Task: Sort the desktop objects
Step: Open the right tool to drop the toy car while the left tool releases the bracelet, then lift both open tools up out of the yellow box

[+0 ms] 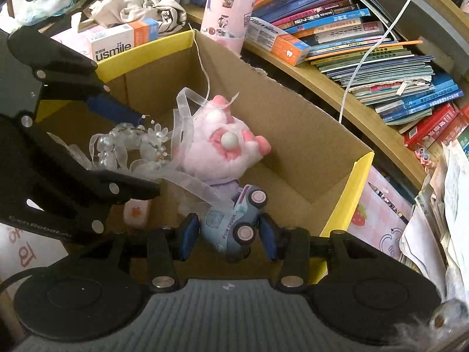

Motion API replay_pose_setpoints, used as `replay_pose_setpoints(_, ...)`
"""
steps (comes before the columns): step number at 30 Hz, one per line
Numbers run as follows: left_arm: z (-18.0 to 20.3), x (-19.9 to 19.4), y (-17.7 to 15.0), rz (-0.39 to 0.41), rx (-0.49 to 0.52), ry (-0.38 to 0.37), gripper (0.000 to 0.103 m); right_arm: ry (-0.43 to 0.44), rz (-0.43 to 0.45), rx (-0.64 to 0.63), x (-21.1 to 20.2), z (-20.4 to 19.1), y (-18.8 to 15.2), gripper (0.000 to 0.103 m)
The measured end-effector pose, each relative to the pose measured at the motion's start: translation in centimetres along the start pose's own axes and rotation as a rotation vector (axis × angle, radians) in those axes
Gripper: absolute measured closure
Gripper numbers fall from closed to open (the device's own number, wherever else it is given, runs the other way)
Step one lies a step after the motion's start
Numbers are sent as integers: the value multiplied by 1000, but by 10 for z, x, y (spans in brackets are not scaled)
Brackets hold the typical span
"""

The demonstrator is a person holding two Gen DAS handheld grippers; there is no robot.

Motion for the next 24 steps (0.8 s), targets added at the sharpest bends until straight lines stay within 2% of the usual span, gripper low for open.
replay_pose_setpoints(4, 0, -1, 0, 3, 1, -2, 38, -6, -3, 17, 0, 1, -1, 57)
replay_pose_setpoints(6, 0, -4, 0, 10, 0, 10, 33, -15, -2, 23, 0, 1, -1, 56)
replay_pose_setpoints(8, 0, -7, 0, 18, 0, 27, 28, -25, 4, 34, -3, 1, -2, 49)
replay_pose_setpoints(11, -2, -14, -1, 27, -11, 30, 23, -33, 17, 51, -9, 1, -3, 46)
replay_pose_setpoints(16, 1, -29, -3, 66, 0, 42, 19, -42, 53, 92, -24, 1, -8, 38)
replay_pose_setpoints(20, 4, -42, -7, 96, 6, 52, 14, -49, 89, 136, -37, 0, -15, 28)
replay_pose_setpoints(24, 6, -57, -13, 126, 5, 63, 11, -55, 125, 181, -51, -1, -21, 24)
Point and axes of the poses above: each gripper's, at about its wrist camera, not at the fingertips, and x roughly the way its jaws point, z to its right, y to its top, the point moved 1 cm from there along x, roughly the way its jaws point, and after that the axes turned 7 degrees about -z, right-handed, at the moved point
